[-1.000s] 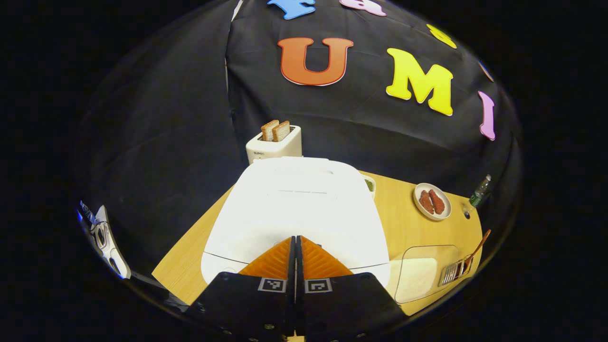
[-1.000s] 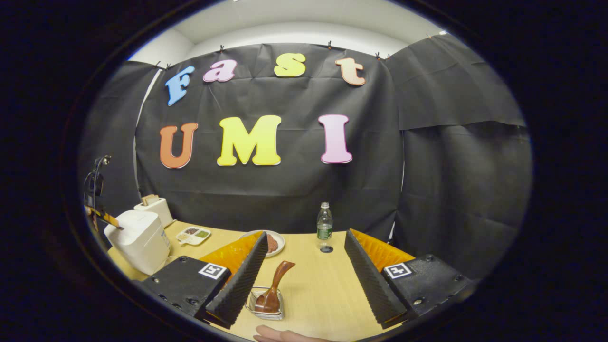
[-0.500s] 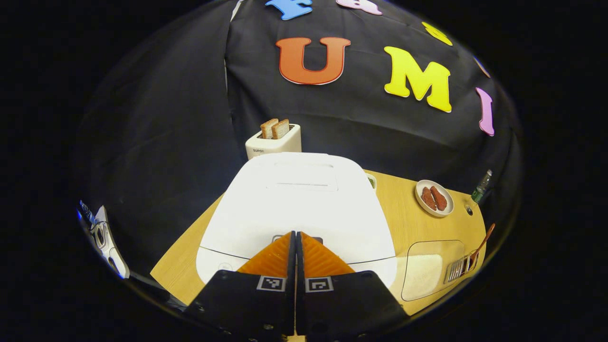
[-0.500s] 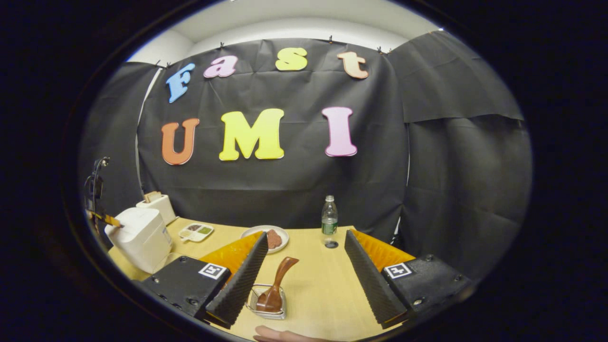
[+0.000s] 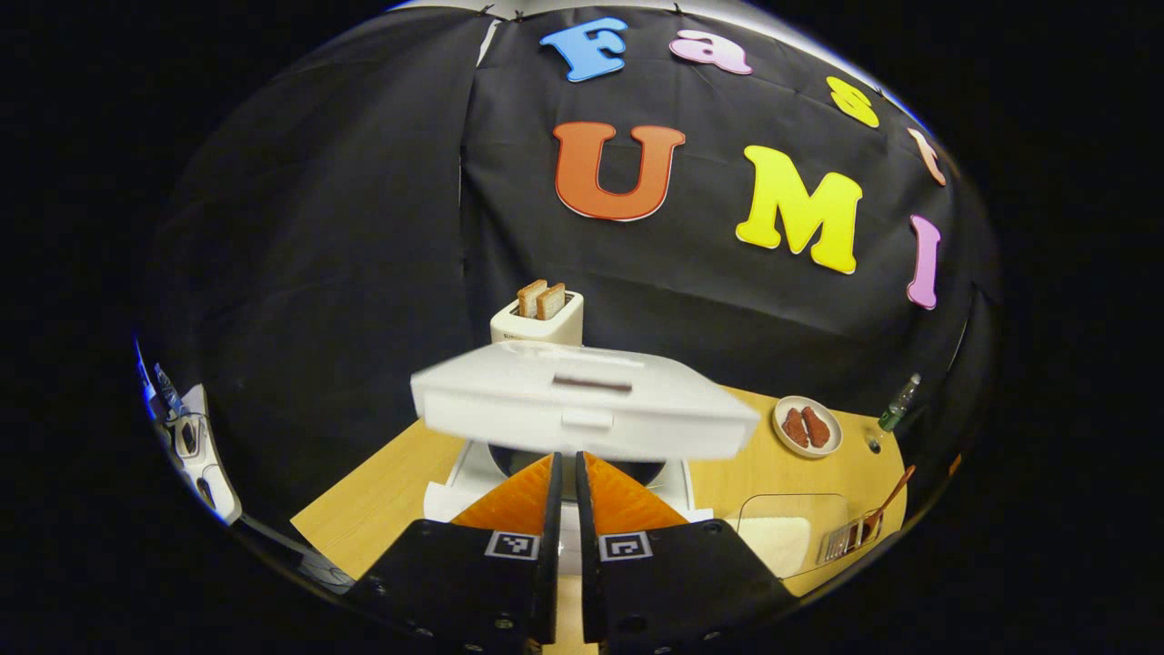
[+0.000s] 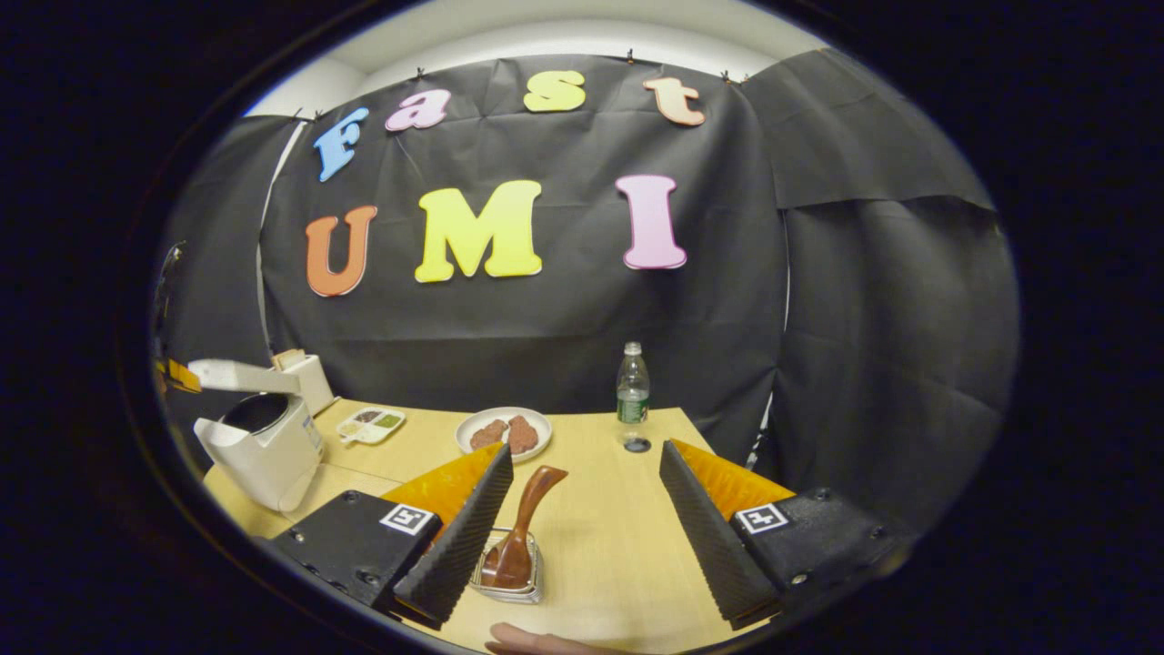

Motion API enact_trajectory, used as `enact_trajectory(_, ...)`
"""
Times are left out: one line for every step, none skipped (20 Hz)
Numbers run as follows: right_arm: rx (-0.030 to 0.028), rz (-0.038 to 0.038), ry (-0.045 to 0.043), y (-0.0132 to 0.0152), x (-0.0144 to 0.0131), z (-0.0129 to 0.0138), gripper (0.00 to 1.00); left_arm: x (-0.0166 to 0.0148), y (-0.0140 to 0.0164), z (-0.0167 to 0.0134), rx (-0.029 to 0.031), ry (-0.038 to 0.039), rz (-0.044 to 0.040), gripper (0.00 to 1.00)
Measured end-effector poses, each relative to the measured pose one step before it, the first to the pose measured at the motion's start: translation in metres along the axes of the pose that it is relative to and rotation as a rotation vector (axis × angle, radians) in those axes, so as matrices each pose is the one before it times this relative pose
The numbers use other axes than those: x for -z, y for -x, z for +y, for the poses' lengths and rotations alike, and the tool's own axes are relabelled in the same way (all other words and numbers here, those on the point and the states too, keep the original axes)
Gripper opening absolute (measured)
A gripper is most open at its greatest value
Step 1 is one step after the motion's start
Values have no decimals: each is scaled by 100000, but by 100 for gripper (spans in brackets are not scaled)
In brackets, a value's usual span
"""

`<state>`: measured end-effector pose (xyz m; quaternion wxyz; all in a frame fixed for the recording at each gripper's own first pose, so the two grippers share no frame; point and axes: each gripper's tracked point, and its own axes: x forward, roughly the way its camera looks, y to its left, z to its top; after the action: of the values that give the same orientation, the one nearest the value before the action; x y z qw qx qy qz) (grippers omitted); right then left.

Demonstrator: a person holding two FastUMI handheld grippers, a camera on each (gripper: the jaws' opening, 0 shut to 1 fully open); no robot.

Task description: Close the left gripper, press the button to open the rice cooker; take a wooden spoon from the chopstick holder with the right hand, scoop a spoonful of rice and pour it into the rice cooker, then put the wooden spoon back into the chopstick holder.

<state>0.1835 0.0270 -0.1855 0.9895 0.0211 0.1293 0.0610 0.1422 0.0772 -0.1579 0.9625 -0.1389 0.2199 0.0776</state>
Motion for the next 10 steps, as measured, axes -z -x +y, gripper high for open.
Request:
enact_trajectory(-630, 1493, -1073, -453, 699, 43, 100, -486, 884, -728, 3703, 440, -4454, 27)
enact_trajectory(-201, 1491, -955, -518, 539, -3, 100, -383, 908, -463, 2060, 412, -3475, 26)
enact_trajectory(22, 1546, -629, -508, 628, -56, 100, -79, 639, 66, 177, 77, -2147, 54)
enact_trajectory(-247, 1210, -574, -478, 550, 22, 100, -252, 911, -44, -519, -192, -1719, 67)
enact_trajectory(-535, 1588, -1015, -417, 625, 101, 100, -387, 895, 12, -666, -311, -1769, 89)
enact_trajectory(-1322, 1997, -1620, -369, 593, 291, 100, -180, 841, -91, 93, -1013, -1298, 87)
enact_trajectory(-1917, 2267, -1503, -480, 813, 380, 100, -221, 501, -189, -262, -1496, -1874, 86)
enact_trajectory(-1286, 1962, -1024, -453, 596, 248, 100, -543, 708, 571, -2223, -1793, -3891, 87)
enact_trajectory(-955, 1447, -574, -528, 634, 92, 97, -811, 1048, 321, -2072, -1489, -3822, 96)
enact_trajectory(-728, 1005, -197, -646, 450, 69, 100, -258, 573, 55, -764, -1621, -2272, 97)
